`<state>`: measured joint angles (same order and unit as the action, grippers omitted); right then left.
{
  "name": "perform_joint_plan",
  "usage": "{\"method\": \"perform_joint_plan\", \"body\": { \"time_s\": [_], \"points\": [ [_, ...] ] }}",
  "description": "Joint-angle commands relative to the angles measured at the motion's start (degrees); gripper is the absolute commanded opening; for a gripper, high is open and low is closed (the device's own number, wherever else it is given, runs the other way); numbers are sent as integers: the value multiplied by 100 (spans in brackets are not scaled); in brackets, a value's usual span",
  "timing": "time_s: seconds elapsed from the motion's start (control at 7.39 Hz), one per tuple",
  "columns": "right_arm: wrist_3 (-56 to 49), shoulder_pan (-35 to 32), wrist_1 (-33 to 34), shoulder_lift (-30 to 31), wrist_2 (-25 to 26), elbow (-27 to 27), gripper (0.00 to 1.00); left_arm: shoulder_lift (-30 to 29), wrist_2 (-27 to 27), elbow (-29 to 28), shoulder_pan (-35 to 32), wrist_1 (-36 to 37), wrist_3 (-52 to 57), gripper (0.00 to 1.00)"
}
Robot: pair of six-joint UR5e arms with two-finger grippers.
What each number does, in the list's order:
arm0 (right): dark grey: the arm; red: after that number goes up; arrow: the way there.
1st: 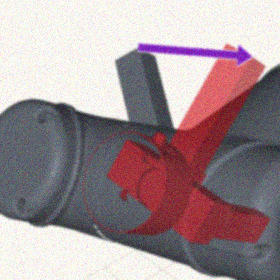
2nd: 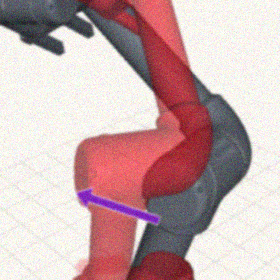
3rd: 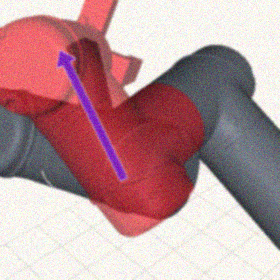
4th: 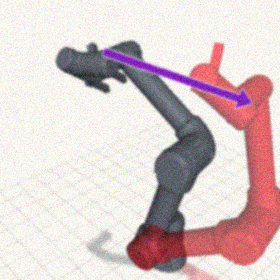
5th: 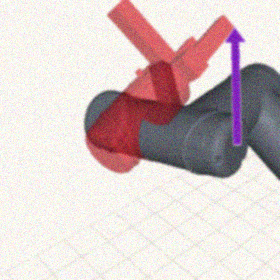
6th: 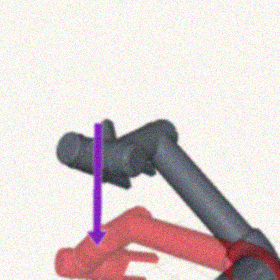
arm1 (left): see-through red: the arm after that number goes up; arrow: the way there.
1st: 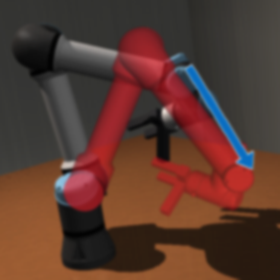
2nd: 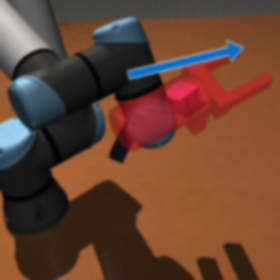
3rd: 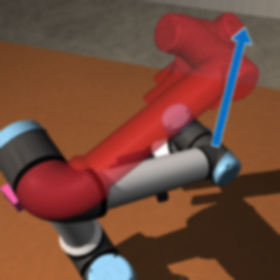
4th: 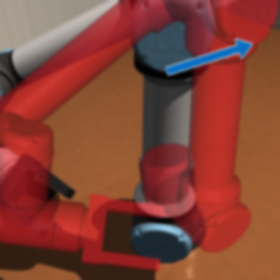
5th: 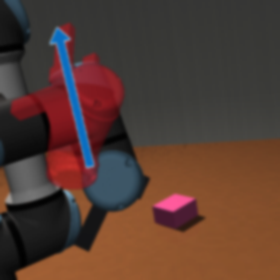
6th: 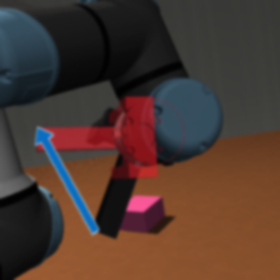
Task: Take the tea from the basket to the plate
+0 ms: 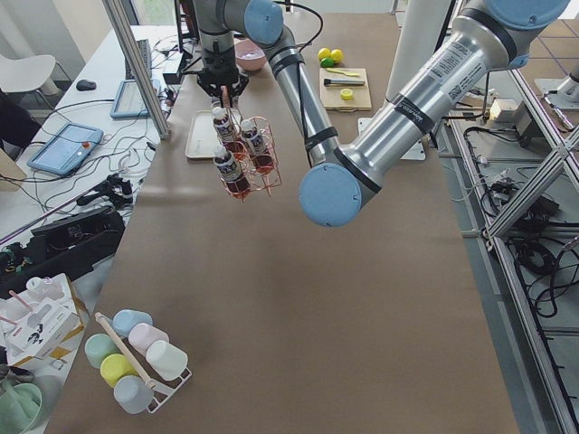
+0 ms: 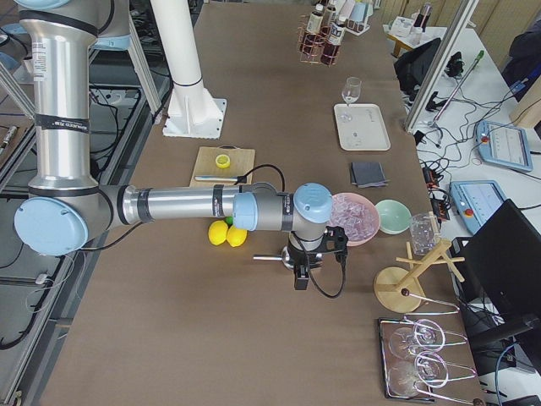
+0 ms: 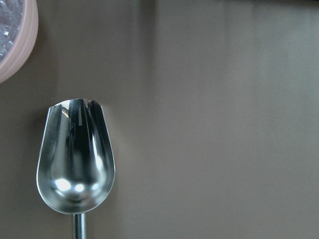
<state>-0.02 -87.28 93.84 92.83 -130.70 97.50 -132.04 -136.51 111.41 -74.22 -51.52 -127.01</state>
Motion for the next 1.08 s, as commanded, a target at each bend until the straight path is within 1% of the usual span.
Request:
{"method": "perform_joint_plan", "body": {
  "time_s": [0.0,0.14,0.41,0.54,0.68,0.95],
  "points": [
    [2,0,3,7,-17,32,100,-548,2,390,696,29,-1261,0],
    [2,0,3,7,-17,23,100,-664,19,425,881,28,-1578,0],
    [2,0,3,7,-17,23,100,-674,37,539,1460,-120,-2141,0],
    [2,0,12,7,-17,14,100,-700,37,591,1594,-269,-2449,0],
    [-7,0,12,7,-26,23,100,-831,37,688,1795,-314,-2747,0],
    [-7,0,3,16,-35,14,100,-937,46,777,1964,-314,-3153,0]
  ]
}}
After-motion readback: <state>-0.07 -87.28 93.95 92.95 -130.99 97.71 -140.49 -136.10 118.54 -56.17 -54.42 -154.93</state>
